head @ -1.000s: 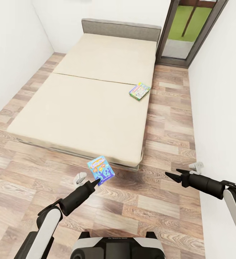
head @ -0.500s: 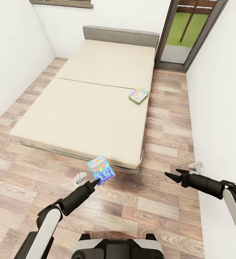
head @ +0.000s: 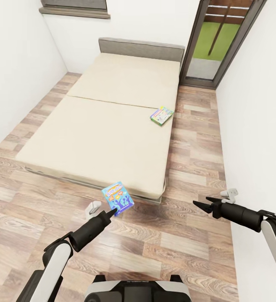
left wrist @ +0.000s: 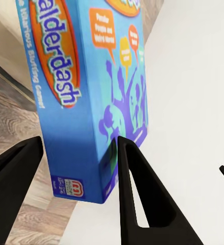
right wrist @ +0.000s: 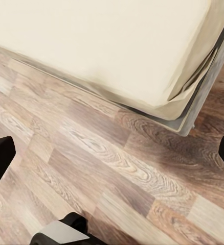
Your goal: Put all the toys in the child's room - the three board games (two on the bed and one on the table), the two jigsaw puzzles on the table, and the tennis ball on the table - inside the toy box on the table in the child's room.
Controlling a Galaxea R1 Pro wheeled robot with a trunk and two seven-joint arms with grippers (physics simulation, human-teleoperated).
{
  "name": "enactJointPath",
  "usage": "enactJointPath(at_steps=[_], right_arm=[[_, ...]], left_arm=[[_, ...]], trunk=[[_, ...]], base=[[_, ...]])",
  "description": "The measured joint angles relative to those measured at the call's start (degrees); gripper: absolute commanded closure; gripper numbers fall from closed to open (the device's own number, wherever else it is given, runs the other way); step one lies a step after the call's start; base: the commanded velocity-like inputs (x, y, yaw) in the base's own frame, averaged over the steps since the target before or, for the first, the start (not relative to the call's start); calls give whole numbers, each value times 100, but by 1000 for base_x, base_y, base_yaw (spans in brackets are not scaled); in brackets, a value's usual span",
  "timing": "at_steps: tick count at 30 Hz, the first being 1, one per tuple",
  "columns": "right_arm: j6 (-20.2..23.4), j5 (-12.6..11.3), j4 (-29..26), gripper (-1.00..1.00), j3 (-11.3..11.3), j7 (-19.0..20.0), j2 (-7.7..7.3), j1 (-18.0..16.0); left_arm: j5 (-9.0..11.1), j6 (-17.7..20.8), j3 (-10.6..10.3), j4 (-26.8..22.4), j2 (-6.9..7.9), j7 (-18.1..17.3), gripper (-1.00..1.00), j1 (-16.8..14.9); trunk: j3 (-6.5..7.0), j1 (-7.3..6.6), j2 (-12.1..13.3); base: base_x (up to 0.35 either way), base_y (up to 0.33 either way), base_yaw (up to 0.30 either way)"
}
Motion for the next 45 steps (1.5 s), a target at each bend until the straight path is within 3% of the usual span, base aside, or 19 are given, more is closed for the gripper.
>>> enactJointPath(at_steps=[45], right_arm=[[0, 0, 0, -100, 5, 0, 21, -3]], left_arm=[[-3, 0, 25, 0, 10, 0, 100, 9]], trunk=[[1218, -969, 1770]], base=[[0, 0, 0]])
